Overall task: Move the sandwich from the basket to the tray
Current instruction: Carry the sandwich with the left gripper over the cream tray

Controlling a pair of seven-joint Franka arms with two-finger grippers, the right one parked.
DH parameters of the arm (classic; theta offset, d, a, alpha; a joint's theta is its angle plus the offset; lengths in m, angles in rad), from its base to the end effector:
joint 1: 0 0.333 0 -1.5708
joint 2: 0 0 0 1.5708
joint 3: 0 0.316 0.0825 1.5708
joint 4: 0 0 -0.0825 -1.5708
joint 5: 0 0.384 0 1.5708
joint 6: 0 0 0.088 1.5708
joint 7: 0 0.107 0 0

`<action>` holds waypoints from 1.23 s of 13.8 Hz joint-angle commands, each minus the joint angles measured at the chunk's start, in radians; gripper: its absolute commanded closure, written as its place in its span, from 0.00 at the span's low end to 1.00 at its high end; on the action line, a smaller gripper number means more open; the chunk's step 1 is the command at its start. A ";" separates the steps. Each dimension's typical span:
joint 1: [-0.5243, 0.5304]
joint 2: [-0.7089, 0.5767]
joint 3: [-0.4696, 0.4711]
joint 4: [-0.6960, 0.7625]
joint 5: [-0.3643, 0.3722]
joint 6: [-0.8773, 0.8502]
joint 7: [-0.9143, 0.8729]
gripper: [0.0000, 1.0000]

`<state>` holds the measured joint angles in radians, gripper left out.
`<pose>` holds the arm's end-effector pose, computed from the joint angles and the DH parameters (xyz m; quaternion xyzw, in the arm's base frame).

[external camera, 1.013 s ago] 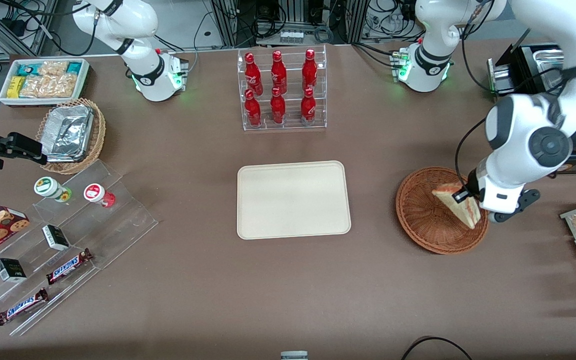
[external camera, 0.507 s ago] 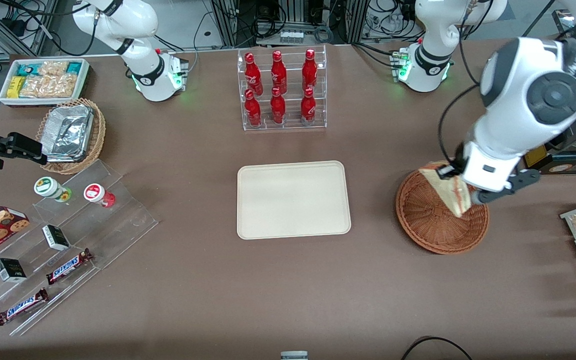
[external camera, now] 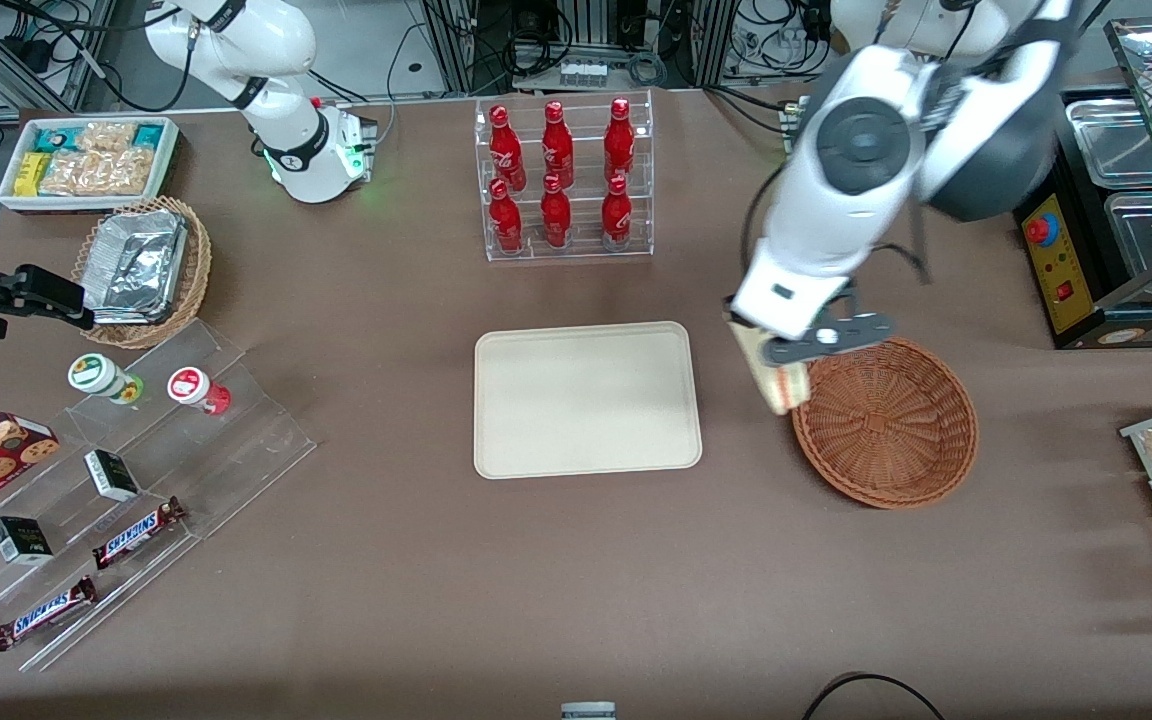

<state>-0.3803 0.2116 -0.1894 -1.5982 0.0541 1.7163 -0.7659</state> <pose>0.5269 -0.3206 0.5012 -0.9945 -0.0939 0.0310 0.0330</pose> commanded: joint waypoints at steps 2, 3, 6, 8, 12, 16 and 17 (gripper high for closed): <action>-0.092 0.080 0.010 0.053 0.004 0.016 -0.046 1.00; -0.116 0.107 0.010 0.063 0.006 0.017 -0.046 1.00; -0.176 0.184 0.010 0.087 0.003 0.072 -0.047 1.00; -0.209 0.224 0.010 0.089 0.003 0.138 -0.058 1.00; -0.270 0.314 0.011 0.093 0.012 0.284 -0.096 1.00; -0.304 0.408 0.016 0.141 0.018 0.322 -0.096 1.00; -0.305 0.428 0.016 0.158 0.027 0.328 -0.098 1.00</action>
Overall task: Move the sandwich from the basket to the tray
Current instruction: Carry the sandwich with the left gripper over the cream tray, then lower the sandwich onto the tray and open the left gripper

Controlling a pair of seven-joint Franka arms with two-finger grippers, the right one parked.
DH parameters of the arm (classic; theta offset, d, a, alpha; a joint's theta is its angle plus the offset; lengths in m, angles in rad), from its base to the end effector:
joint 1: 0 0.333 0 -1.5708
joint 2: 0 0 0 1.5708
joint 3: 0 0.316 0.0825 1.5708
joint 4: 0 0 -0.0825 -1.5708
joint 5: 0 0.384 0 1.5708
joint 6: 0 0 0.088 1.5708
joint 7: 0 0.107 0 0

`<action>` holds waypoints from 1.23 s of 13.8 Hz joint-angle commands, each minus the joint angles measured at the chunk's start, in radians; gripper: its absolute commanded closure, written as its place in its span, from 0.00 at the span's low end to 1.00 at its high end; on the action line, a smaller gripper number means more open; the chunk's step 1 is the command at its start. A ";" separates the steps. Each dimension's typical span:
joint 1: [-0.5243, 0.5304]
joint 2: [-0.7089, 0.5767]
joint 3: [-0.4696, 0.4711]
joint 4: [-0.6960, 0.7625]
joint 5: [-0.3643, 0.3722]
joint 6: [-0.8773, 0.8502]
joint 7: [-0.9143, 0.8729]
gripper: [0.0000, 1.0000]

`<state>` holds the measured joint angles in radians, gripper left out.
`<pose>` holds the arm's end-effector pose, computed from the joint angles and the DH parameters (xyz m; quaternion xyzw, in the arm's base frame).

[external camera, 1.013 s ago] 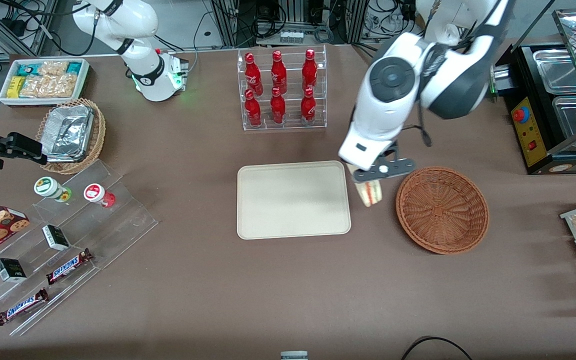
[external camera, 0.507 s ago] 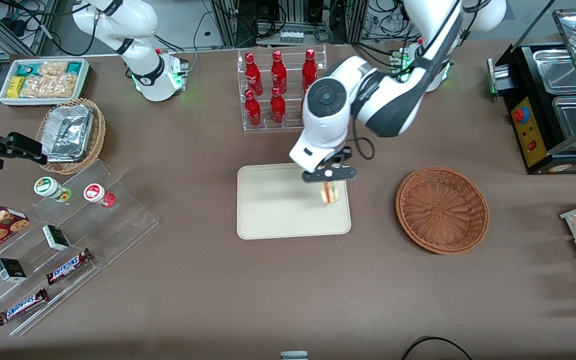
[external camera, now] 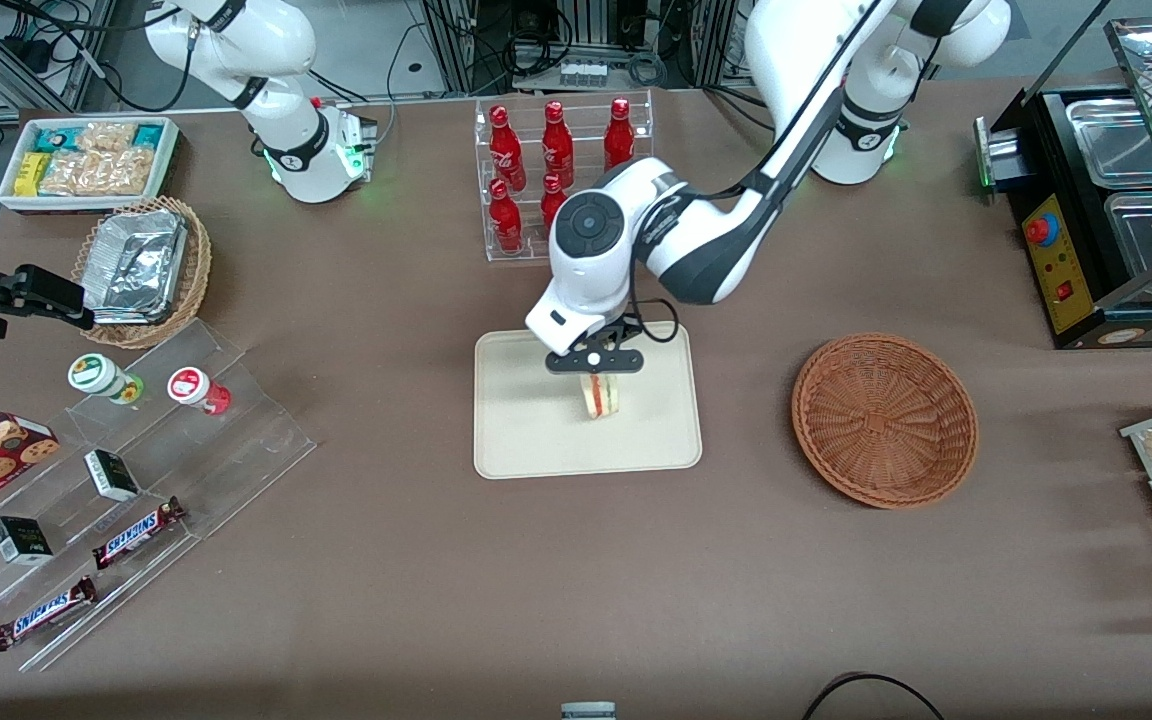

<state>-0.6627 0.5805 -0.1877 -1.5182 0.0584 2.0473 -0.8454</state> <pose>0.4778 -0.5090 0.3239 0.9995 -0.0025 -0.0330 0.0018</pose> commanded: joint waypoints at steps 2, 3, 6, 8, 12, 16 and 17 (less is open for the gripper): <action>-0.023 0.087 0.013 0.082 0.049 0.017 -0.024 1.00; -0.024 0.099 0.013 0.082 0.050 0.033 -0.024 1.00; -0.024 0.133 0.013 0.084 0.058 0.068 -0.024 1.00; -0.026 0.151 0.013 0.082 0.060 0.096 -0.024 1.00; -0.026 0.168 0.013 0.084 0.060 0.097 -0.024 0.92; -0.026 0.168 0.013 0.099 0.060 0.094 -0.021 0.01; -0.026 0.165 0.013 0.101 0.060 0.094 -0.021 0.01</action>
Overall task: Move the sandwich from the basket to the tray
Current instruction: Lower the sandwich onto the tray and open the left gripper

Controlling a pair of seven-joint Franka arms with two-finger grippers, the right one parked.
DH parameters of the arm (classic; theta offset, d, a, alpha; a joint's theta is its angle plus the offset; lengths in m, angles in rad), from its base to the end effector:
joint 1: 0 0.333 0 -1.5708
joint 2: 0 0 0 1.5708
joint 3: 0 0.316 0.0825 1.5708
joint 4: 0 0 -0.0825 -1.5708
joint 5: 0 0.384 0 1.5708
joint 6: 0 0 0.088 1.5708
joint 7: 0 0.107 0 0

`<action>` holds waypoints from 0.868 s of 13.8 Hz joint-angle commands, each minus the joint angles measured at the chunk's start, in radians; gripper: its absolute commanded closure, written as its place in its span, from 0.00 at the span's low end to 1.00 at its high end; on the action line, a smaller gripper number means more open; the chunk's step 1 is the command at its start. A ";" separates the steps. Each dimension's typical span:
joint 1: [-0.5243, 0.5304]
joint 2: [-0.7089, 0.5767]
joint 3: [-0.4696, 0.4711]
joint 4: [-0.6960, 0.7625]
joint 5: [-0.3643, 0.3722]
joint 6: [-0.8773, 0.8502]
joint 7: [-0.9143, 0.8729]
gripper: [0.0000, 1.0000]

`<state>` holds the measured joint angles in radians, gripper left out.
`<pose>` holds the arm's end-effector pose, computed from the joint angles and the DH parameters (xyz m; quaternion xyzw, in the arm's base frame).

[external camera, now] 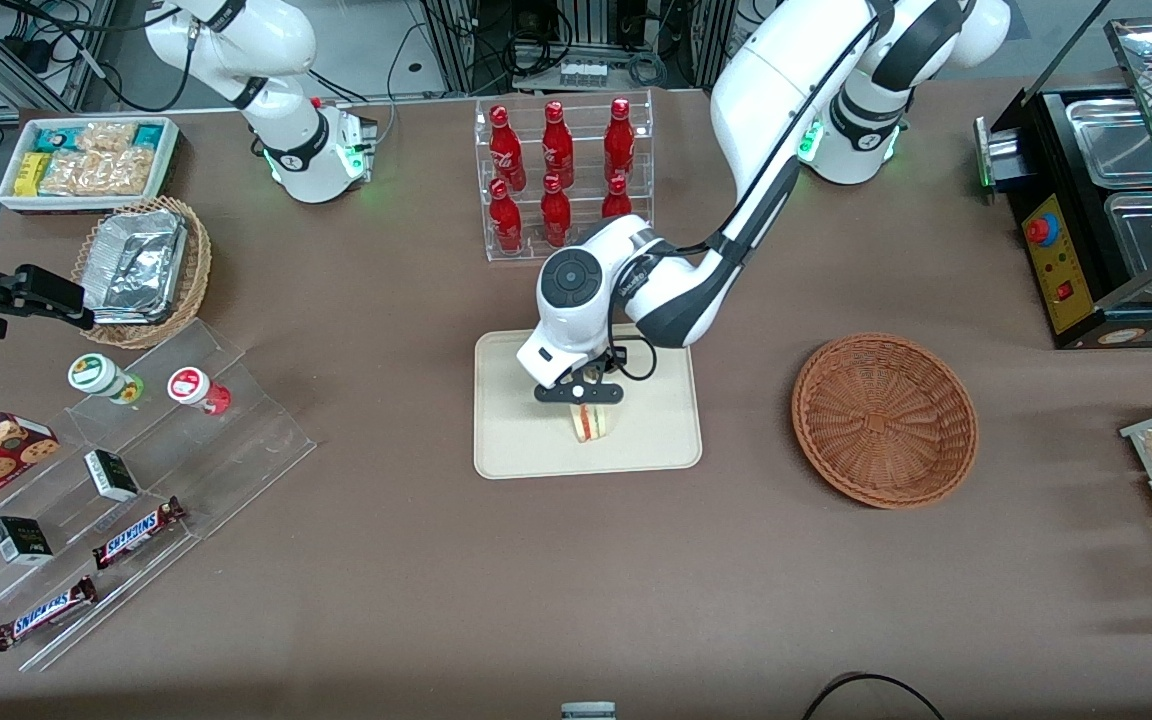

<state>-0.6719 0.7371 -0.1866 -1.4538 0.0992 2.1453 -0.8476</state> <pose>0.4901 -0.5245 0.2511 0.9996 -0.0104 -0.0270 0.0021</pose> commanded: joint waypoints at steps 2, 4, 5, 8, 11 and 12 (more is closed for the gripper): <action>-0.017 -0.007 0.012 0.046 0.020 -0.013 -0.022 0.01; -0.014 -0.047 0.013 0.052 0.020 -0.069 -0.022 0.01; -0.012 -0.064 0.015 0.067 0.019 -0.108 -0.021 0.01; 0.000 -0.146 0.018 0.087 0.013 -0.215 -0.024 0.01; 0.029 -0.238 0.042 0.089 0.011 -0.315 -0.021 0.01; 0.047 -0.273 0.042 0.089 0.010 -0.358 -0.016 0.00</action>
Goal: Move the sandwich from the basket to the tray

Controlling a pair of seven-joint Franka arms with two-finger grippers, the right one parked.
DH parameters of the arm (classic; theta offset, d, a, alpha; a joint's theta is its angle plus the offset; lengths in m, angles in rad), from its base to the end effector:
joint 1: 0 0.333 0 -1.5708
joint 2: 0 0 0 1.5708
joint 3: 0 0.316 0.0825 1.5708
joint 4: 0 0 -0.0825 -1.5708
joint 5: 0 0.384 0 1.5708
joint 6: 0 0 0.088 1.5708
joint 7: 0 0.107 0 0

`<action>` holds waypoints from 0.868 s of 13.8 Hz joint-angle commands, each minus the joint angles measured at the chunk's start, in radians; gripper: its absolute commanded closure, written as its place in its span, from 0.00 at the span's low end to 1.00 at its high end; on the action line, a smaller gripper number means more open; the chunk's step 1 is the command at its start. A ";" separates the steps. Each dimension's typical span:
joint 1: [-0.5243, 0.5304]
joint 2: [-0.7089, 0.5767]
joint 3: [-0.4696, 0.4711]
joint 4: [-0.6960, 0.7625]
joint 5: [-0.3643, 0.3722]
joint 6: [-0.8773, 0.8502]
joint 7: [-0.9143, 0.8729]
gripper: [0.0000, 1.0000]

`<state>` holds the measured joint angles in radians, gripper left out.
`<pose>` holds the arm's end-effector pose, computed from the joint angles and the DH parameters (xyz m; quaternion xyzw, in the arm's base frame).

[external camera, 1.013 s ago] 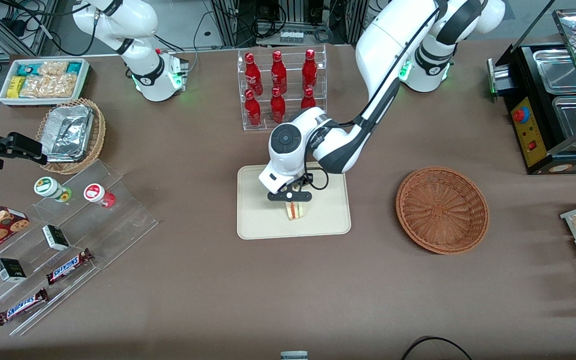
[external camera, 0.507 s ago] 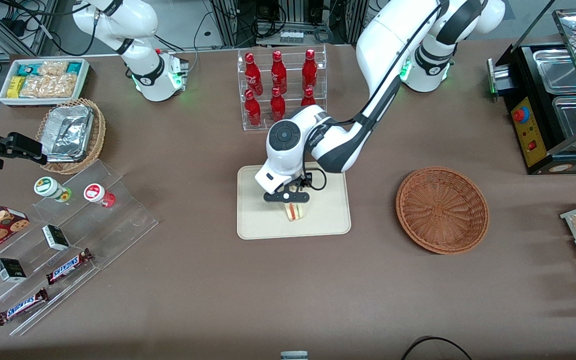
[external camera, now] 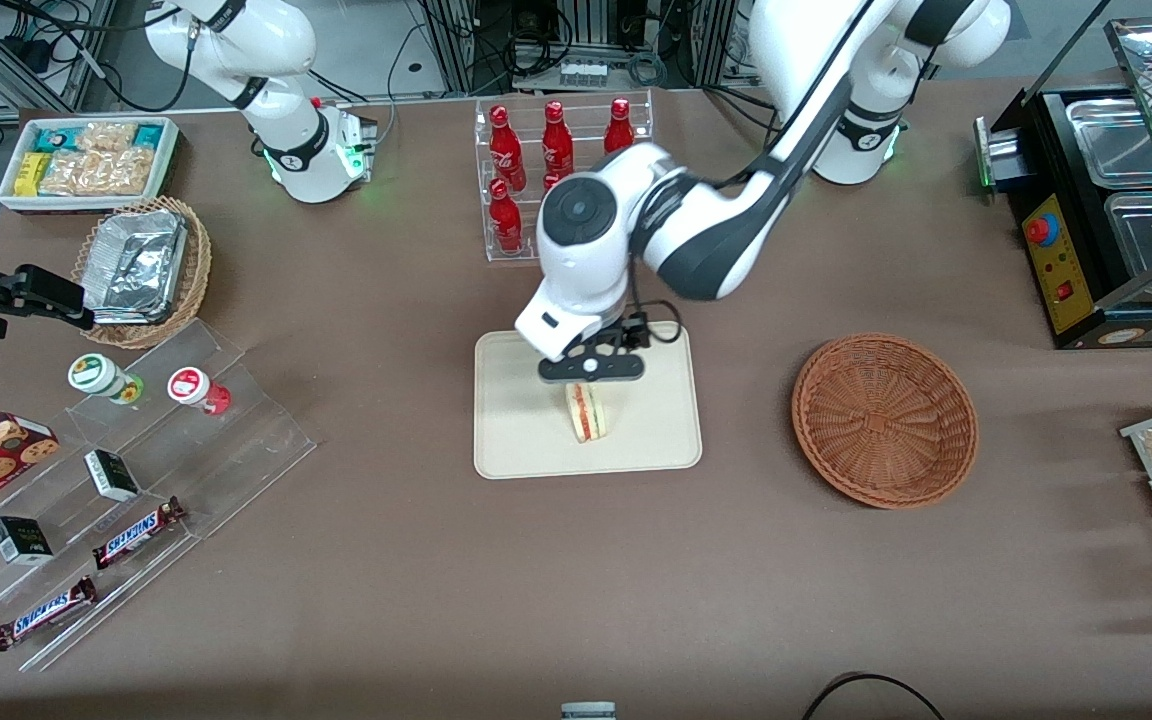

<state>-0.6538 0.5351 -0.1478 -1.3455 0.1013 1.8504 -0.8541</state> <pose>0.5124 -0.4879 0.4176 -0.9996 -0.0214 0.0003 0.0163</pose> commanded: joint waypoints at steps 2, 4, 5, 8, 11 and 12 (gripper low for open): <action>0.081 -0.145 0.004 -0.021 0.003 -0.140 0.001 0.01; 0.123 -0.204 0.004 -0.023 -0.002 -0.199 0.004 0.01; 0.138 -0.230 0.004 -0.024 -0.002 -0.232 0.015 0.01; 0.190 -0.286 0.004 -0.027 -0.002 -0.331 0.117 0.01; 0.250 -0.329 0.004 -0.034 -0.005 -0.394 0.217 0.01; 0.275 -0.346 0.004 -0.035 -0.005 -0.410 0.254 0.00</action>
<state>-0.4261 0.2377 -0.1365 -1.3480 0.1007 1.4683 -0.6655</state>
